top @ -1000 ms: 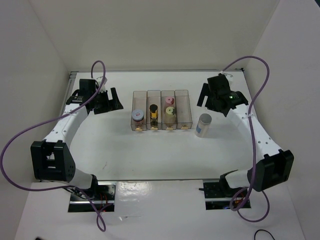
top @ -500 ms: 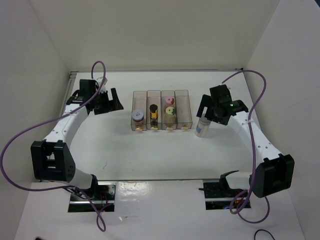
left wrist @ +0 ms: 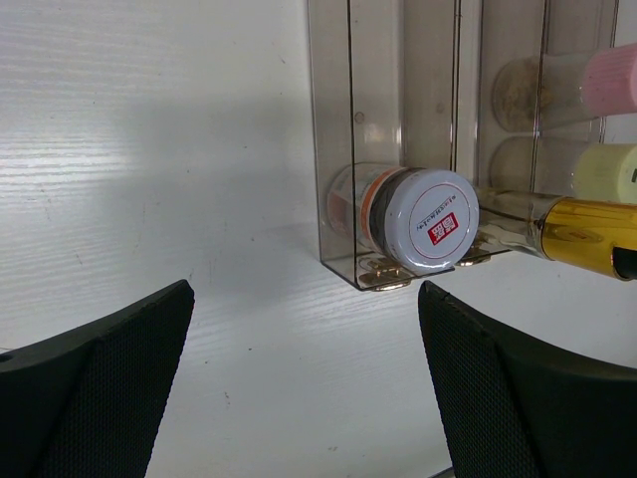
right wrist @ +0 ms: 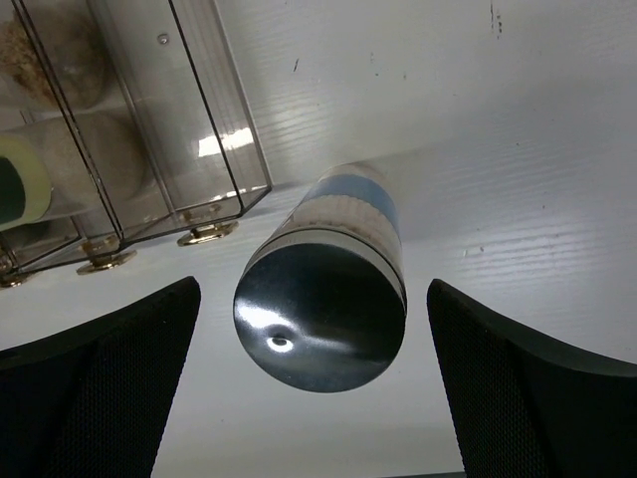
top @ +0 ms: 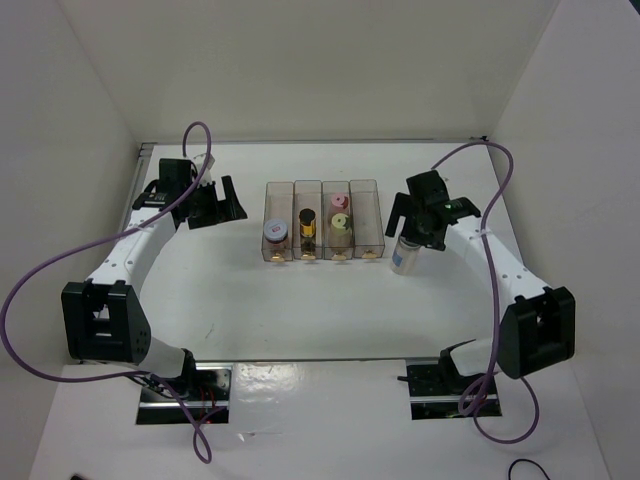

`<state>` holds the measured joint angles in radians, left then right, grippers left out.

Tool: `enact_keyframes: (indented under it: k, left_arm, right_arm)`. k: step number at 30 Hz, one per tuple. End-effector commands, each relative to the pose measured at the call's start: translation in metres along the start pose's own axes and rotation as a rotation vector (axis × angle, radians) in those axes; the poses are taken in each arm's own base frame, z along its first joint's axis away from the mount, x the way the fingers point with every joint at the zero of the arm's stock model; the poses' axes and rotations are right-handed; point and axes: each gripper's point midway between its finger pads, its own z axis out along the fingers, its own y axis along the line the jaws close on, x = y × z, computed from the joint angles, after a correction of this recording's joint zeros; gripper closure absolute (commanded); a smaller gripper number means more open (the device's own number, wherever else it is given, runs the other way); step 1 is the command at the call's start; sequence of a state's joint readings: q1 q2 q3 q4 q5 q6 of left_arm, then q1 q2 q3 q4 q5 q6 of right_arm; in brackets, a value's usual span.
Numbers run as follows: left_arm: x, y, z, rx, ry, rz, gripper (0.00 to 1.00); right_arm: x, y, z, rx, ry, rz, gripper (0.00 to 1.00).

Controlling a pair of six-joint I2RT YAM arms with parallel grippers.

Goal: Organize the condiment bottles

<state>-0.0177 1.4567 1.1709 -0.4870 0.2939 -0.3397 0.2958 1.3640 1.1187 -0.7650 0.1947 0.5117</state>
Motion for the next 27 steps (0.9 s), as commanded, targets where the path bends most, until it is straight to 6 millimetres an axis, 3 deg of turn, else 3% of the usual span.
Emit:
enact_keyframes:
  k: [1, 5, 18, 27]
  left_arm:
    - [-0.01, -0.007, -0.008, 0.033, -0.049, 0.036, 0.01]
    - [-0.009, -0.005, -0.006, 0.031, -0.041, 0.033, 0.01]
    - [-0.009, -0.004, -0.005, 0.022, -0.043, 0.033, 0.01]
    - [-0.009, -0.004, -0.005, 0.022, -0.043, 0.033, 0.01]
  right_arm:
    - [-0.01, 0.003, 0.005, 0.01, -0.049, 0.014, 0.01]
    - [-0.01, 0.001, 0.011, 0.031, -0.05, 0.012, 0.01]
    - [-0.005, -0.002, 0.021, 0.053, -0.032, -0.003, 0.21]
    - [0.0, -0.002, 0.02, 0.058, -0.014, -0.015, 0.21]
